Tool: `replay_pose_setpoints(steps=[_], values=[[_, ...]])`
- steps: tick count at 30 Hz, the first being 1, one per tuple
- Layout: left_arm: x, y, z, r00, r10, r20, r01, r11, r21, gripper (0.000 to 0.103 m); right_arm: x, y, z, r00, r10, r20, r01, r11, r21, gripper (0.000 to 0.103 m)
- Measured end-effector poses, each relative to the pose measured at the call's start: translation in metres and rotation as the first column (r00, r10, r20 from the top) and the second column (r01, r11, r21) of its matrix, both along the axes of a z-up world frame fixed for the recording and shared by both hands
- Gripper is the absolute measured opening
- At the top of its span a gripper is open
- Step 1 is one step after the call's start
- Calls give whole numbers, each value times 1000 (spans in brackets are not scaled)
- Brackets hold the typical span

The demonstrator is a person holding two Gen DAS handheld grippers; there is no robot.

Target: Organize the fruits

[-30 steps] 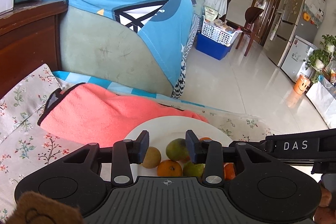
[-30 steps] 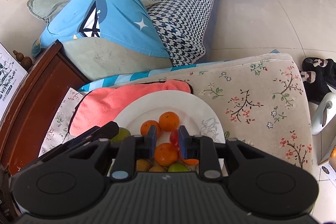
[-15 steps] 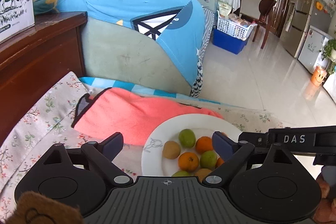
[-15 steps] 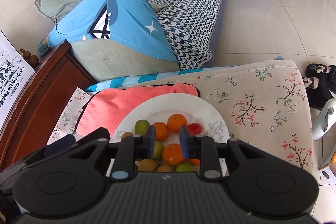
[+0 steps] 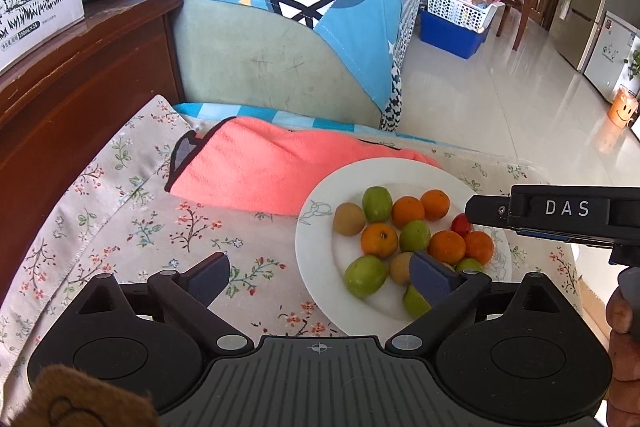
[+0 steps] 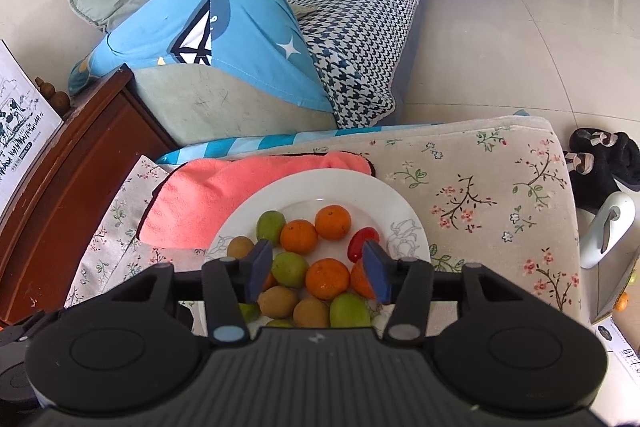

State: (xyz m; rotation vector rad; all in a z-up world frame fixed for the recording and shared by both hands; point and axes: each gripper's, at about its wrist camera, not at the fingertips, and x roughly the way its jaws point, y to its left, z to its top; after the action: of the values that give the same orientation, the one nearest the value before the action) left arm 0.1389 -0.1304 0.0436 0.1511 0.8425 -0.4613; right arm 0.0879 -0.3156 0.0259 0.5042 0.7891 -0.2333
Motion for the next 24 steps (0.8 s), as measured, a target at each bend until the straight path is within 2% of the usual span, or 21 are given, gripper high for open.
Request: replay_pose_setpoints(steps=[3, 7, 9, 14, 18, 24], values=[[0, -2, -1, 1000, 0, -20, 1, 1000, 16, 98, -3, 3, 3, 999, -21, -24, 20, 999, -39, 69], [1, -3, -5, 999, 21, -39, -19, 999, 45, 98, -8, 4, 7, 998, -40, -41, 37, 997, -71, 73], [3, -3, -5, 998, 29, -53, -27, 998, 52, 98, -9, 6, 8, 997, -49, -63, 42, 994, -98, 80], [7, -2, -7, 996, 46, -71, -41, 997, 66, 98, -18, 13, 8, 995, -53, -86, 40, 987, -154, 80], [7, -3, -9, 996, 43, -78, -36, 996, 82, 98, -25, 17, 8, 992, -71, -108, 52, 984, -172, 89], [4, -8, -11, 998, 38, -53, -31, 990, 136, 98, -34, 24, 3, 985, -87, -149, 57, 980, -191, 93]])
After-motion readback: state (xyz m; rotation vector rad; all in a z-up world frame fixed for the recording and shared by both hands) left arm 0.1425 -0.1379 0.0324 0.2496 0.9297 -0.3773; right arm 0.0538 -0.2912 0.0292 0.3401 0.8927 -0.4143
